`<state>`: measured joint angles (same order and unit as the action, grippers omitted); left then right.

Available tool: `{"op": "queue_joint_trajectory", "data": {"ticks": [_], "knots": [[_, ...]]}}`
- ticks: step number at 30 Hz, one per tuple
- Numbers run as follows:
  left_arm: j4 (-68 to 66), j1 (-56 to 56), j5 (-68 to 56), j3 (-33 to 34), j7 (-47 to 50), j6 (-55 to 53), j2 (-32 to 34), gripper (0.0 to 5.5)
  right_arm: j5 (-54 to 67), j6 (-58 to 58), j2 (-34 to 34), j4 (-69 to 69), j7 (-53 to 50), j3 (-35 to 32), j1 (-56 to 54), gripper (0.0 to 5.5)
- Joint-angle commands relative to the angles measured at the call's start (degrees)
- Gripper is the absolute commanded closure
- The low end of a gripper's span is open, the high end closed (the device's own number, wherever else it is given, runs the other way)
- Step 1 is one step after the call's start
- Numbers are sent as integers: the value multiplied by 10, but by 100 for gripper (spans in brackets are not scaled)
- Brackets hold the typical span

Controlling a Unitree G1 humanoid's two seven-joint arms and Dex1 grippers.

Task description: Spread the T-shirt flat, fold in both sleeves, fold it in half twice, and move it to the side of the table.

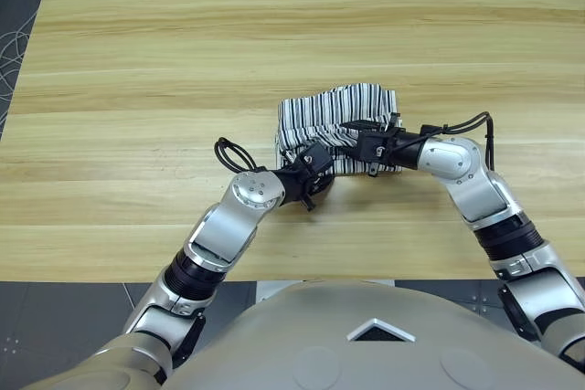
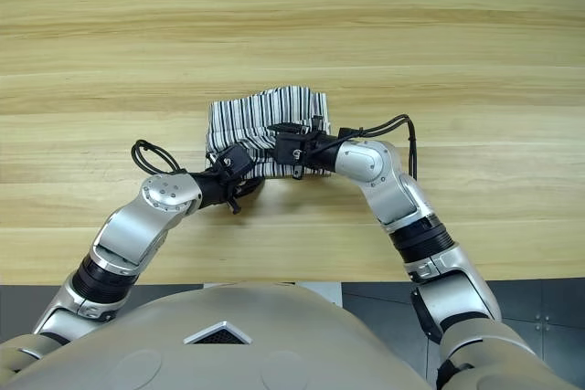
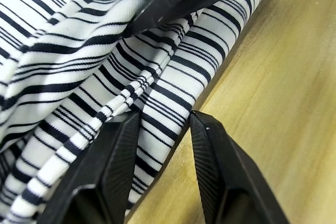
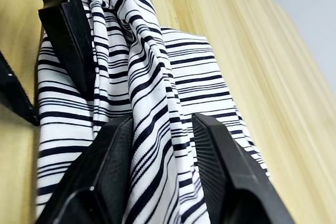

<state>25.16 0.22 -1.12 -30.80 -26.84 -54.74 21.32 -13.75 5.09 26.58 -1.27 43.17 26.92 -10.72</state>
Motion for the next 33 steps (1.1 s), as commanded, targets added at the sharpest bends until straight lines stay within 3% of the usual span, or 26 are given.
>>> {"op": "queue_joint_trajectory", "data": {"ticks": [1, 11, 22, 33], "knots": [[-64, 54, -7, -39, -3, -66, 24, 376, -3, -17, 13, 14, 26, 4, -5, 362], [-64, 55, -10, -39, 0, -66, 24, 376, -36, -13, 32, 7, 49, 24, 5, 362], [-64, 53, -14, -43, 2, -68, 24, 376, -77, 28, 7, -33, -30, 14, -16, 362], [-67, 55, -13, -48, 6, -64, 22, 376, -65, 26, 8, -38, -30, -6, -42, 362]]}}
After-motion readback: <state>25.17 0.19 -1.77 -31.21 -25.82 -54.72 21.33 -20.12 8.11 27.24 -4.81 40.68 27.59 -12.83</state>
